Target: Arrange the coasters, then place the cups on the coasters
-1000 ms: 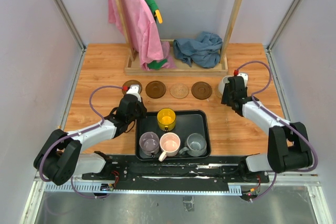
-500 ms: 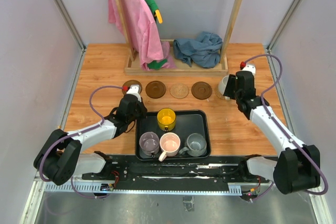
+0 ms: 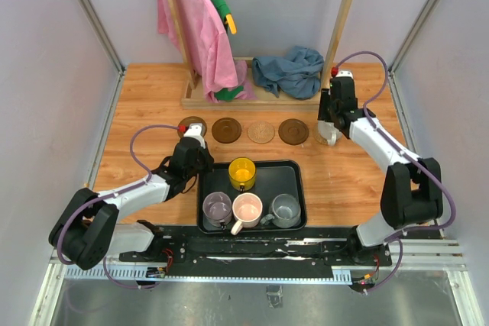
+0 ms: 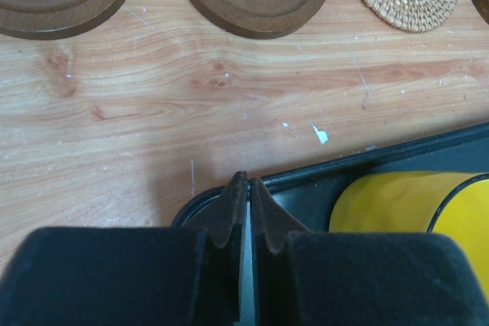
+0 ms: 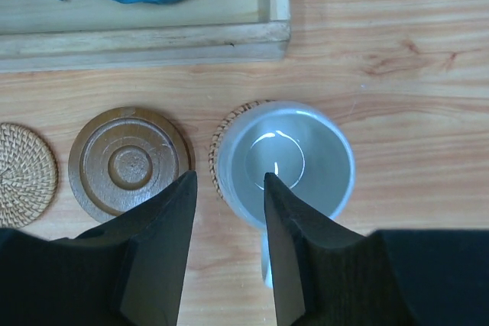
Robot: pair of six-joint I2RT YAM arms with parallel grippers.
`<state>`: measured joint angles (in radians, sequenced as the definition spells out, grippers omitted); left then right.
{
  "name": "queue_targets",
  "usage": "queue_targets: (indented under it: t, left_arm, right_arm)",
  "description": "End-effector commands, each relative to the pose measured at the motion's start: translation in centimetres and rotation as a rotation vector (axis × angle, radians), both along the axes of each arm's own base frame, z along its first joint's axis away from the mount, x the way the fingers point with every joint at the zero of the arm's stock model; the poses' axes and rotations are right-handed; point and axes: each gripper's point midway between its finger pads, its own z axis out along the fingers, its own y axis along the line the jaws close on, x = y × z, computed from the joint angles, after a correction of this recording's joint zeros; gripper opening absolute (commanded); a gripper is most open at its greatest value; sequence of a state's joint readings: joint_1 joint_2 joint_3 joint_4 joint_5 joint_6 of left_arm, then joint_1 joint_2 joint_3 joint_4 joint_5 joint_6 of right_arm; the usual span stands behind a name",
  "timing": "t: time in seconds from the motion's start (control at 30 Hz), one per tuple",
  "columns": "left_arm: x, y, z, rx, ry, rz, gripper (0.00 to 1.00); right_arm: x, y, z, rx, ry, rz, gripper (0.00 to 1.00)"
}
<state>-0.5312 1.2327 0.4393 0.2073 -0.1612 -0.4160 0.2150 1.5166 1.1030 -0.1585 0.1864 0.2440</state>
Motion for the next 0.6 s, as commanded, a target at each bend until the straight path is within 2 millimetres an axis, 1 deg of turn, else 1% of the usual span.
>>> queue_targets:
  t: [0.0,0.13,0.37,0.57]
  left_arm:
    - [0.3,0.0,0.9,-0.004,-0.036,0.009,0.09]
    - [0.4,0.0,0.8,-0.001,-0.034,0.013,0.09]
    - [0.4,-0.1,0.3,0.003,-0.023,0.011,0.09]
    - [0.4,-0.2,0.0,0.004,-0.015,0.007,0.09]
  right_arm:
    - [1.1,-0.2,-0.6,-0.026,0.036,0.029,0.42]
    - [1.6,-0.2,-1.3,-0.032,0.06,0.024,0.42]
    - [1.6,-0.4,-2.5,-0.046,0.094,0.019,0.41]
    - [1.6,-0.2,-3.9,-0.042,0.127,0.029,0.35]
